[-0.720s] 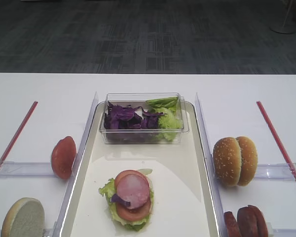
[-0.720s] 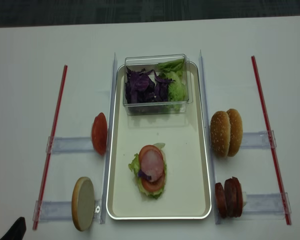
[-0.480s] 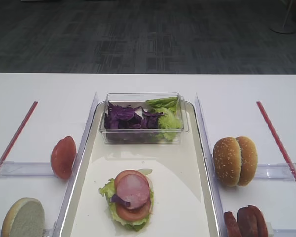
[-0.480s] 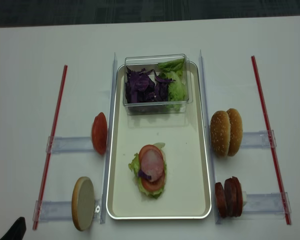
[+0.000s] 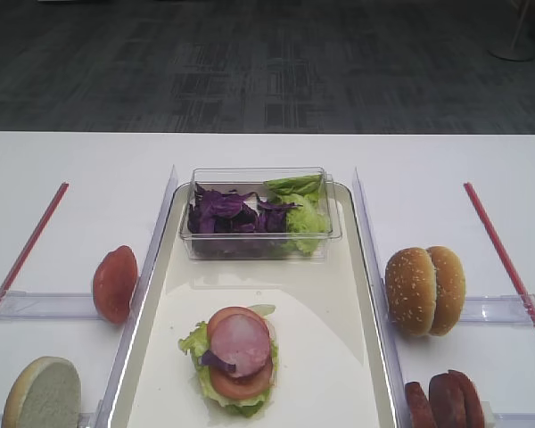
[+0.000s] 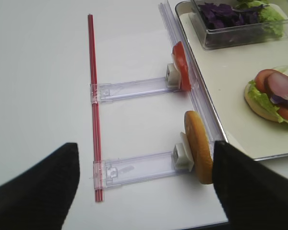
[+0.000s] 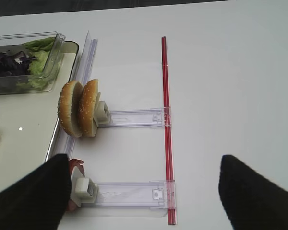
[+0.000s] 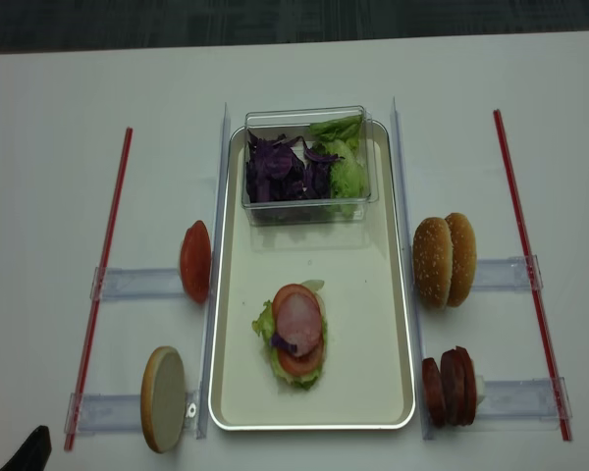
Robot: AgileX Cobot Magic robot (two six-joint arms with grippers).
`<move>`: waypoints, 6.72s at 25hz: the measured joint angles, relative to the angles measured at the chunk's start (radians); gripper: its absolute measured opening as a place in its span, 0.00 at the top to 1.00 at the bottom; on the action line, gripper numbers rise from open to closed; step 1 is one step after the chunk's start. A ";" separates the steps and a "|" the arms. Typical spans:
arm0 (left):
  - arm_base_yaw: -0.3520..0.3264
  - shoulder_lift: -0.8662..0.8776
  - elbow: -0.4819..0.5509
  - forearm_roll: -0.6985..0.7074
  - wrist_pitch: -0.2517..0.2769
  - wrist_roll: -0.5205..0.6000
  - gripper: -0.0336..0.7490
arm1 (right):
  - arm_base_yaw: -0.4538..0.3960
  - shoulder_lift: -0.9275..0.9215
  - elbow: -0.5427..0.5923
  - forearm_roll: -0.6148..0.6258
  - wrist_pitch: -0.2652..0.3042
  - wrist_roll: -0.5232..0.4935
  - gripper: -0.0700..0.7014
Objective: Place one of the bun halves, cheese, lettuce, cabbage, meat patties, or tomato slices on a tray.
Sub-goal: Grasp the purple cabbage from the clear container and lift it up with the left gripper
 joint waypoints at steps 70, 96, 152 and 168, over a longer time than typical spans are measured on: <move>0.000 0.008 -0.053 -0.002 -0.005 0.002 0.27 | 0.000 0.000 0.000 -0.004 -0.002 0.005 0.08; -0.217 0.722 -0.316 0.049 0.042 -0.047 0.27 | 0.000 0.000 0.000 -0.004 -0.002 0.007 0.08; -0.385 2.063 -1.486 0.075 0.064 0.099 0.34 | 0.000 0.000 0.000 -0.004 -0.002 0.011 0.08; -0.442 2.222 -1.503 0.075 0.060 0.092 0.35 | 0.000 0.000 0.000 -0.004 0.002 0.011 0.08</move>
